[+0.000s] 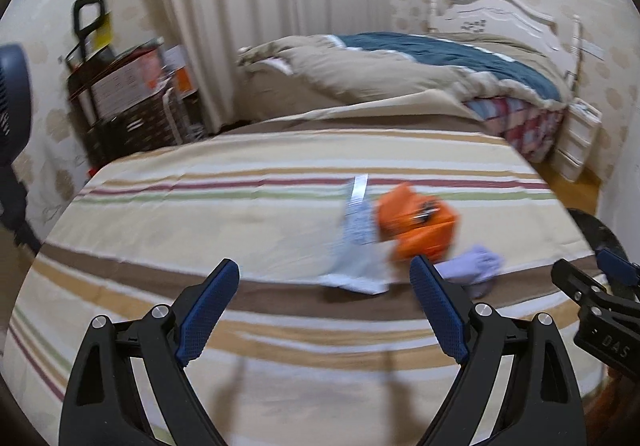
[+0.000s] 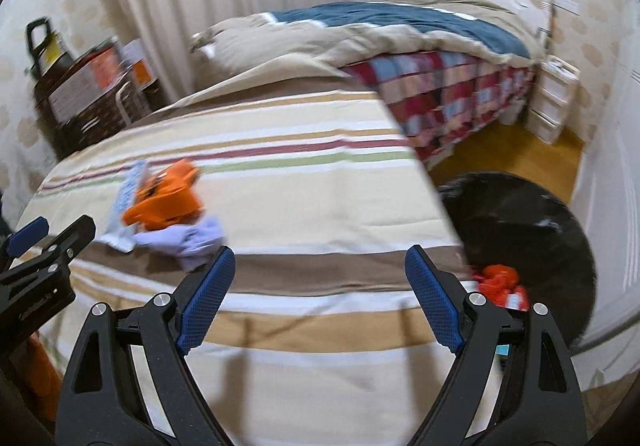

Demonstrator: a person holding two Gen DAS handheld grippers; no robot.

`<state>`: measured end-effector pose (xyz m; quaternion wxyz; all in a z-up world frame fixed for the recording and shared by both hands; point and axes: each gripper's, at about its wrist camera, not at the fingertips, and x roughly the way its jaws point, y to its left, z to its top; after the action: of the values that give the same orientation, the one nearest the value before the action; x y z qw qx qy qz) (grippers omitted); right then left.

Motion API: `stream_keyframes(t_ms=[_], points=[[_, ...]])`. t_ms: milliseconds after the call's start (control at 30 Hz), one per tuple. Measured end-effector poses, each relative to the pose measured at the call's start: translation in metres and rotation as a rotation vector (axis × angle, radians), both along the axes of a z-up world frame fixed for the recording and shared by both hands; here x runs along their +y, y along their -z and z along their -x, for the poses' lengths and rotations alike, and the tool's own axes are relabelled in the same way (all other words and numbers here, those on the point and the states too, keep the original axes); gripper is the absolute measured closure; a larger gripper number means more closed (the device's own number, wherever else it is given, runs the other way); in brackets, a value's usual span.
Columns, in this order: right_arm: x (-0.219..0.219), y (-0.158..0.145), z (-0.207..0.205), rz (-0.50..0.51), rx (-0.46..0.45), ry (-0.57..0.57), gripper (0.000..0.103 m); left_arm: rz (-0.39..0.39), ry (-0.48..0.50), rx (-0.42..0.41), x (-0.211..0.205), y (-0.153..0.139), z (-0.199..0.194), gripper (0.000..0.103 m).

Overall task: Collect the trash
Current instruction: 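Withdraw both open grippers from the bin back toward the bed, then grasp the silver milk-powder tube with the left gripper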

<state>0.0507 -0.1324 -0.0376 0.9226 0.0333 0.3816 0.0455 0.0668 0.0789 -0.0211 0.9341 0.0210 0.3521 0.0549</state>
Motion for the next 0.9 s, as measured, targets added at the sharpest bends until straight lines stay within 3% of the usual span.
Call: stream_keyframes(t_ms=[333,667,733,900], points=[[0.065,0.006,-0.008,0.001,0.039,-0.132,0.018,0.02,-0.113,0.031,0.055,0.013,0.007,0.016],[0.092,0.014,-0.024,0.033,0.071,-0.162,0.019,0.025,-0.105,0.04,0.054,0.017,0.006,0.016],[0.091,0.015,-0.024,0.034,0.076,-0.16,0.026,0.026,-0.101,0.04,0.054,0.017,0.005,0.016],[0.088,0.016,-0.025,0.055,0.074,-0.153,0.027,0.032,-0.086,0.043,0.049,0.018,0.002,0.016]])
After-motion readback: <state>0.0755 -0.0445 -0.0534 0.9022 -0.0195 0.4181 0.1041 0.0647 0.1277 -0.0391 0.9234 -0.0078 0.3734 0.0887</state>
